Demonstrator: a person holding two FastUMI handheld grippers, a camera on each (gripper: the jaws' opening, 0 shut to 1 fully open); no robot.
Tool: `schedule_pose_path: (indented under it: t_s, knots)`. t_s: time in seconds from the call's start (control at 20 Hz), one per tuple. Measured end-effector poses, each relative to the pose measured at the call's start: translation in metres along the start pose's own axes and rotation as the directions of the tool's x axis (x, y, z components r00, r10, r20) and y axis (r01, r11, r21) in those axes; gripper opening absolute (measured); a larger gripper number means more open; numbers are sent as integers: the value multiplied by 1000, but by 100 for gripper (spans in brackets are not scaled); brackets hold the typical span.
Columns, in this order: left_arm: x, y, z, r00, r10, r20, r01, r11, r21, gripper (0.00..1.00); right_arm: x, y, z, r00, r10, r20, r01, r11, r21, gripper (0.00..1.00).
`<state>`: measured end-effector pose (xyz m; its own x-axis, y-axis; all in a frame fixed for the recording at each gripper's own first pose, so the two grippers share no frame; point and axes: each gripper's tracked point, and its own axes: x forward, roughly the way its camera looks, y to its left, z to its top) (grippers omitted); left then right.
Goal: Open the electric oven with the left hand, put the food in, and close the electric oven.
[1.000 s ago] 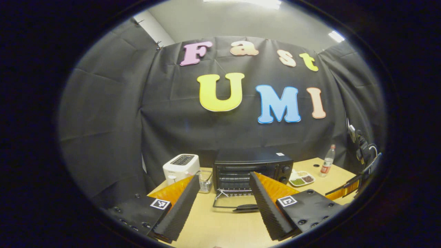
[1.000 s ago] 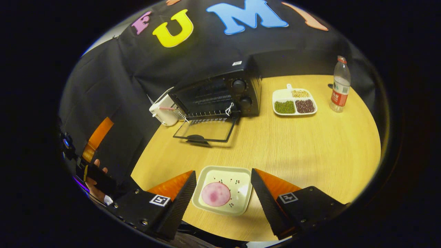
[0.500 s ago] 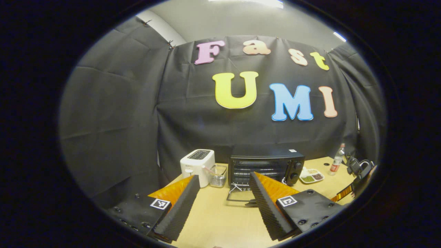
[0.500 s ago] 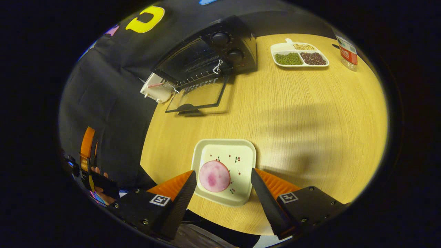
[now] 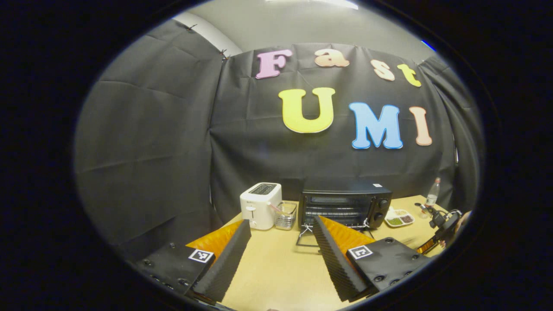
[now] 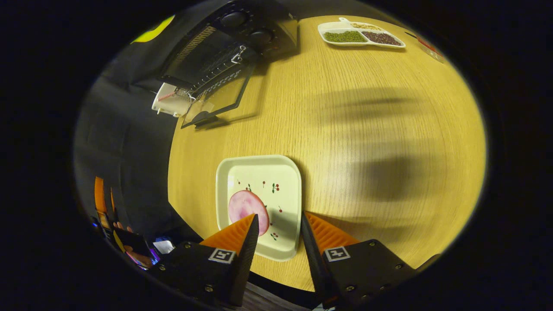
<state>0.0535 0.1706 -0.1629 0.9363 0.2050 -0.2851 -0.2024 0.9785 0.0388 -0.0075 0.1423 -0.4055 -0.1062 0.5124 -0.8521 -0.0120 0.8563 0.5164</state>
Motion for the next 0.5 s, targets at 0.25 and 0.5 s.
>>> schedule_pose_path:
  t_s: [0.25,0.5]
  knots:
    - [1,1,-2,1000,5,1,-5,1000,-12,100,4,-16,3,1000,-20,-8,20,994,104,11]
    - [4,-5,1,1000,-8,4,9,1000,-18,100,-6,-13,1,1000,-19,25,18,999,49,0]
